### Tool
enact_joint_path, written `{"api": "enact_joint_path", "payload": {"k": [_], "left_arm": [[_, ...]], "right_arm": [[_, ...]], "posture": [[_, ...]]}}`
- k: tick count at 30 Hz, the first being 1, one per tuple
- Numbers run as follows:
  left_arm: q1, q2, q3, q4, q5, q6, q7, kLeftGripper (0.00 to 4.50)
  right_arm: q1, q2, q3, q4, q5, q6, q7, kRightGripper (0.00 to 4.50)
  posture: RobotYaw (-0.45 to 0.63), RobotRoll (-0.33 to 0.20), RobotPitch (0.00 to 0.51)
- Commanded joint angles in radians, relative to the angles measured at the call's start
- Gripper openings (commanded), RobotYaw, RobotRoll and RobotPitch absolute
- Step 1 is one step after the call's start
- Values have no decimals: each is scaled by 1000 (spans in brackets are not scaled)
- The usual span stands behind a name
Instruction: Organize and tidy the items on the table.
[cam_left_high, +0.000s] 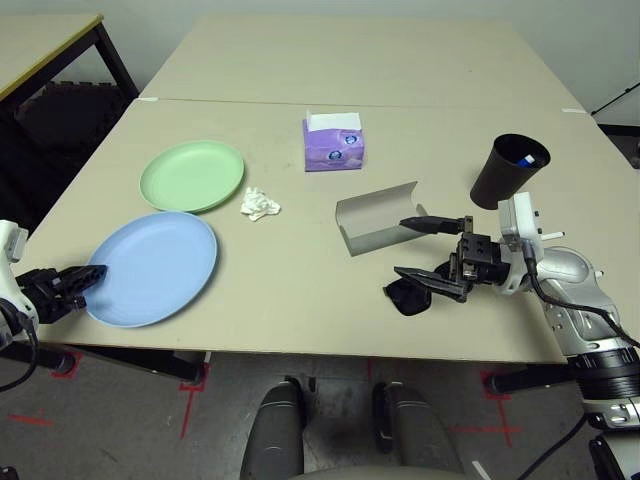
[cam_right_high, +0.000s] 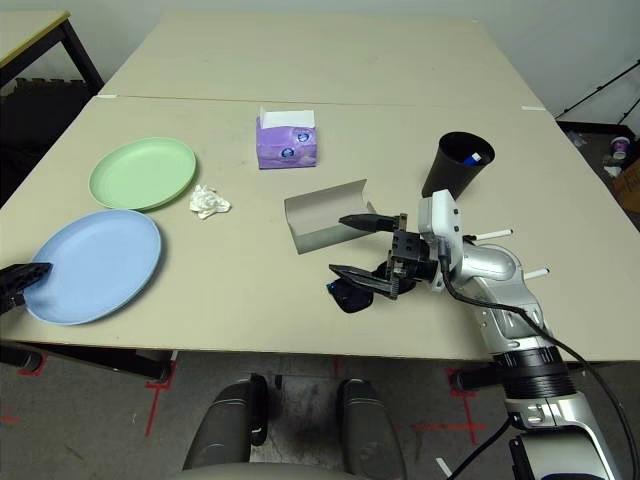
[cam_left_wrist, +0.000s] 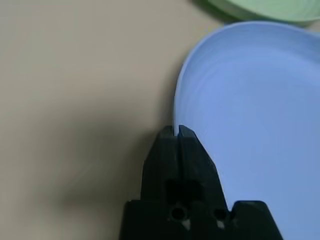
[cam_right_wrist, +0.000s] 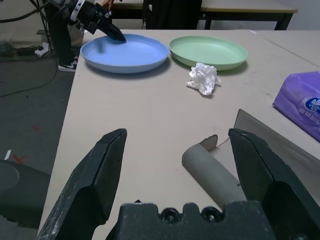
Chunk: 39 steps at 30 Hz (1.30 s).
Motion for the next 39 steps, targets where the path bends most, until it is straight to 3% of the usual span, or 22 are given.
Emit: {"api": "enact_joint_path", "payload": {"k": [1, 16, 20, 27, 39], "left_arm": [[12, 5, -7, 32, 12, 10, 1, 17], [38, 55, 133, 46, -117, 186, -62, 17], [0, 43, 179, 2, -161, 238, -34, 17], [-228, -21, 149, 20, -193, 231, 65, 17], [-704, -104, -39, 468, 4, -77, 277, 17]], "right_arm": [[0, -4, 8, -11, 6, 1, 0, 4500], [-1, -4, 16, 14, -9, -25, 0, 4500], [-5, -3, 17, 21, -10, -29, 0, 4500], [-24, 4, 27, 44, -17, -42, 4, 4500], [-20, 0, 28, 7, -14, -24, -8, 4500]], "posture": [[24, 0, 121], [27, 0, 115], [28, 0, 115], [44, 0, 112], [32, 0, 114]]}}
